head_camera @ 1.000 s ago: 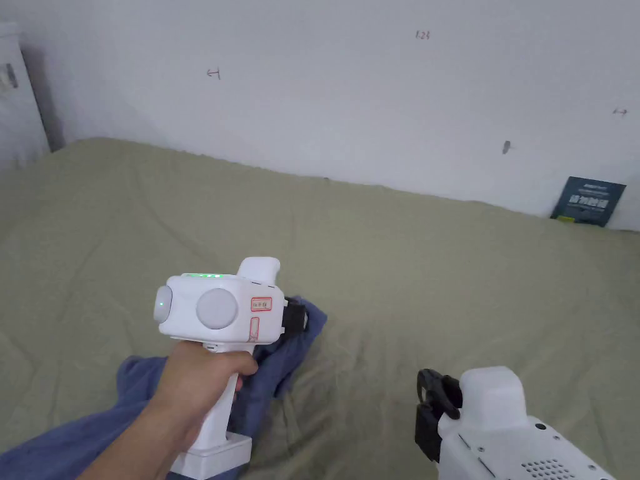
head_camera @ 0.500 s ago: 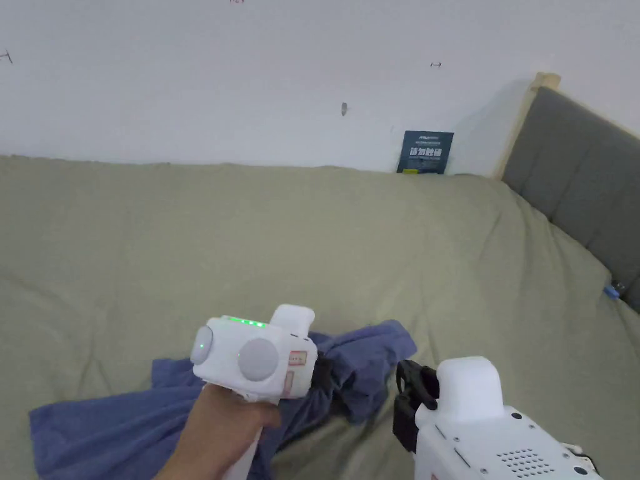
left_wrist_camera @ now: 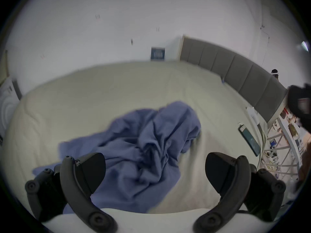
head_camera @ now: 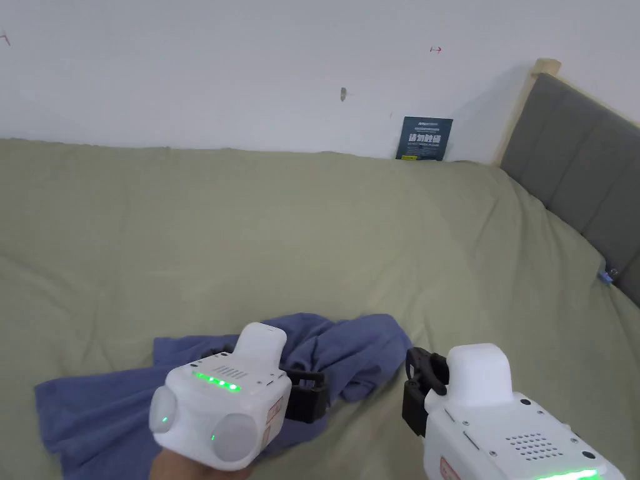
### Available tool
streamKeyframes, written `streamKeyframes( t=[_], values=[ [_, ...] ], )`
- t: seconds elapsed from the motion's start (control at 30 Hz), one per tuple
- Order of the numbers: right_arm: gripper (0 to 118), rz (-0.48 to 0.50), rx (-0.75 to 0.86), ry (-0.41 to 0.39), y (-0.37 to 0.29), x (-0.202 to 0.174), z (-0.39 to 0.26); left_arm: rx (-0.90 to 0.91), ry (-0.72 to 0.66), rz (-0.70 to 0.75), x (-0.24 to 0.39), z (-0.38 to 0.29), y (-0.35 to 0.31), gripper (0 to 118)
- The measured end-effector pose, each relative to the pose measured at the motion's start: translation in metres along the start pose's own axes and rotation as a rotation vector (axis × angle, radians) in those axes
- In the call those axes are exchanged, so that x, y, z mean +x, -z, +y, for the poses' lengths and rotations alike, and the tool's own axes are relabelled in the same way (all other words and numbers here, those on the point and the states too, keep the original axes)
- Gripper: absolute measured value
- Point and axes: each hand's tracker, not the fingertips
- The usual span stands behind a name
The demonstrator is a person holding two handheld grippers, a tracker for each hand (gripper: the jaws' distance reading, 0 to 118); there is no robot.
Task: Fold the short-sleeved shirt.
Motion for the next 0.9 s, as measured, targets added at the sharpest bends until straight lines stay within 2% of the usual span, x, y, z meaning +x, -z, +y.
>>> streamKeyframes(
  t=[0.13,0.23,0.27,0.3,0.33,0.37,0.4,0.43,0.5,0.6,0.67,0.73,0.77,0.87,0.9],
  values=[
    [0,0.009,0.021,-0.02,-0.018,-0.027,-0.008,0.217,0.005,0.229,-0.024,-0.03,-0.114,117],
    [0,0.011,0.081,-0.035,-0.036,-0.049,-0.012,0.241,-0.026,0.313,-0.052,-0.061,-0.178,115],
    [0,0.011,0.111,-0.048,-0.04,-0.055,-0.016,0.247,-0.02,0.292,-0.06,-0.068,-0.195,102],
    [0,0.007,0.144,-0.063,-0.041,-0.061,-0.022,0.282,-0.016,0.302,-0.066,-0.077,-0.212,72],
    [0,-0.001,0.154,-0.07,-0.043,-0.068,-0.026,0.302,0.004,0.371,-0.072,-0.083,-0.225,27],
    [0,0.0,0.153,-0.071,-0.045,-0.073,-0.027,0.278,0.02,0.436,-0.076,-0.086,-0.232,0],
    [0,0.008,0.157,-0.066,-0.047,-0.078,-0.028,0.274,0.022,0.465,-0.083,-0.088,-0.241,0],
    [0,0.015,0.162,-0.054,-0.05,-0.083,-0.028,0.272,-0.039,0.395,-0.093,-0.088,-0.25,0],
    [0,0.024,0.145,-0.031,-0.053,-0.09,-0.028,0.255,-0.117,0.406,-0.107,-0.09,-0.259,0],
    [0,0.039,0.135,-0.008,-0.057,-0.095,-0.03,0.161,-0.114,0.397,-0.134,-0.08,-0.247,0],
    [0,0.047,0.124,-0.012,-0.055,-0.096,-0.031,0.066,-0.187,0.322,-0.155,-0.069,-0.228,0],
    [0,0.05,0.113,-0.029,-0.052,-0.096,-0.032,-0.104,-0.278,0.282,-0.182,-0.059,-0.195,0],
    [0,0.054,0.106,-0.034,-0.05,-0.096,-0.032,-0.139,-0.281,0.281,-0.193,-0.056,-0.18,0],
    [0,0.059,0.094,-0.037,-0.041,-0.094,-0.034,-0.254,-0.413,0.267,-0.24,-0.051,-0.125,0],
    [0,0.059,0.09,-0.039,-0.037,-0.094,-0.034,-0.314,-0.443,0.223,-0.254,-0.05,-0.109,0]
  ],
)
